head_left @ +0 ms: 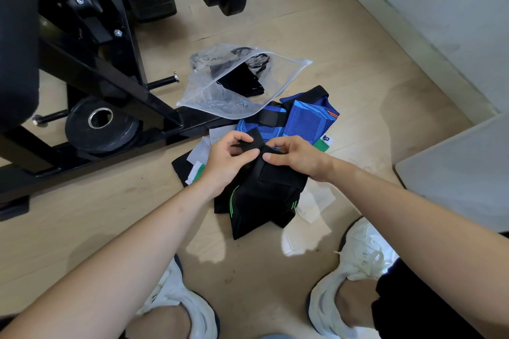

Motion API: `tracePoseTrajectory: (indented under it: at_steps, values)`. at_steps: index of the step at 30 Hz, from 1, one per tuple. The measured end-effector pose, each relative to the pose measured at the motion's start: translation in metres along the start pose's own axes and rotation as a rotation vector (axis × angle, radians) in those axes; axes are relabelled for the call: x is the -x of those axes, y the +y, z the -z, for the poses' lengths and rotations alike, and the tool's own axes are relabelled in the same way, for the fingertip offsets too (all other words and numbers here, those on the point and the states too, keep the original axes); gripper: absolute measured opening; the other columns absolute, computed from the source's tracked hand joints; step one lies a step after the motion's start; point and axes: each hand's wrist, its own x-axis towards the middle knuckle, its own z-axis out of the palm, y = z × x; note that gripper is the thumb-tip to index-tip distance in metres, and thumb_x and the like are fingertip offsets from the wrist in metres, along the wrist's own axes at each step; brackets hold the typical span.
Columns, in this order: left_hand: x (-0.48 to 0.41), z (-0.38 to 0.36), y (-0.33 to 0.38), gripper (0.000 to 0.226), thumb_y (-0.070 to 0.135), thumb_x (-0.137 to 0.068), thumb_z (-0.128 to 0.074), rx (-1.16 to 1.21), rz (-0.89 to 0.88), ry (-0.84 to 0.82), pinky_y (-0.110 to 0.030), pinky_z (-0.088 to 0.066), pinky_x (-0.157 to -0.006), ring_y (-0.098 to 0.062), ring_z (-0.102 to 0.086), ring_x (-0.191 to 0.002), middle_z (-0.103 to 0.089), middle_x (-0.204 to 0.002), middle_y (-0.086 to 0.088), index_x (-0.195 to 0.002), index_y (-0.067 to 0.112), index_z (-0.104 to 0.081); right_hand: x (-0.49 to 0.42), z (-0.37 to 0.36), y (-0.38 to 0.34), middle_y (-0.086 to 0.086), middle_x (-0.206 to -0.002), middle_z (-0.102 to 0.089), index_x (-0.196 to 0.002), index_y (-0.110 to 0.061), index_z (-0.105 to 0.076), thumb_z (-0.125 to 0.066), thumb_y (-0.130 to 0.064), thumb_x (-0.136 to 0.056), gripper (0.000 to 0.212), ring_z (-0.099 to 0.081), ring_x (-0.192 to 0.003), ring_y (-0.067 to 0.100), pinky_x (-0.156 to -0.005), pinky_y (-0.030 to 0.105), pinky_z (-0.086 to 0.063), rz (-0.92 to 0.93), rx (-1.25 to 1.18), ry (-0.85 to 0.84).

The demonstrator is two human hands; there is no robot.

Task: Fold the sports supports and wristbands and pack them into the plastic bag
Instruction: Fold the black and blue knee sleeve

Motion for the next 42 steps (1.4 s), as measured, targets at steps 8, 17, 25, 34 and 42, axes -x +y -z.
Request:
tracePoseTrajectory:
  at_steps: [8, 17, 25, 34, 42]
  values:
    - [-0.007, 0.005, 0.007, 0.015, 0.020, -0.084, -0.082, -0.304, -0.183, -0.066, -0.027, -0.058, -0.082, -0.005, -0.071, -0.080, -0.077, -0.087, 0.007, -0.099, 0.021, -0.080, -0.004, 0.004, 0.003, 0.002, -0.105, -0.071, -0.117, -0.013, -0.067, -0.064, -0.020, -0.096, 0.022, -0.065, -0.094, 0.009, -0.091, 0.025, -0.050, 0.036, 0.209, -0.055]
    - [-0.011, 0.007, -0.001, 0.011, 0.016, -0.096, -0.064, -0.471, -0.192, -0.084, -0.016, -0.049, -0.076, -0.004, -0.063, -0.076, -0.071, -0.083, 0.008, -0.088, 0.020, -0.071, 0.000, 0.003, -0.002, 0.014, -0.099, -0.072, -0.110, -0.005, -0.068, -0.062, -0.019, -0.097, 0.020, -0.068, -0.086, 0.015, -0.085, 0.031, -0.057, 0.010, 0.215, -0.070]
    - [-0.012, 0.017, -0.004, 0.021, 0.019, -0.101, -0.054, -0.463, -0.055, -0.011, -0.028, -0.048, -0.077, -0.010, -0.058, -0.076, -0.064, -0.080, 0.009, -0.082, 0.025, -0.061, 0.001, 0.013, 0.013, 0.004, -0.092, -0.072, -0.098, -0.012, -0.069, -0.062, -0.032, -0.097, 0.021, -0.069, -0.085, 0.017, -0.088, 0.039, -0.056, -0.093, 0.273, 0.067]
    - [-0.012, 0.039, 0.000, 0.022, 0.018, -0.104, -0.052, -0.401, 0.073, -0.131, -0.008, -0.046, -0.066, -0.014, -0.061, -0.081, -0.063, -0.088, 0.002, -0.084, 0.020, -0.060, 0.008, 0.032, 0.024, -0.001, -0.083, -0.065, -0.086, -0.021, -0.064, -0.063, -0.033, -0.095, 0.015, -0.061, -0.080, 0.018, -0.070, 0.026, -0.048, -0.111, 0.434, 0.215]
    - [-0.011, 0.026, 0.020, 0.020, 0.008, -0.104, -0.048, -0.037, 0.114, -0.362, -0.030, -0.050, -0.101, -0.010, -0.065, -0.110, -0.070, -0.122, 0.004, -0.094, 0.005, -0.065, 0.011, 0.039, 0.017, 0.012, -0.106, -0.074, -0.122, -0.019, -0.064, -0.068, -0.011, -0.092, 0.032, -0.072, -0.088, 0.023, -0.075, 0.030, -0.060, -0.243, -0.076, 0.185]
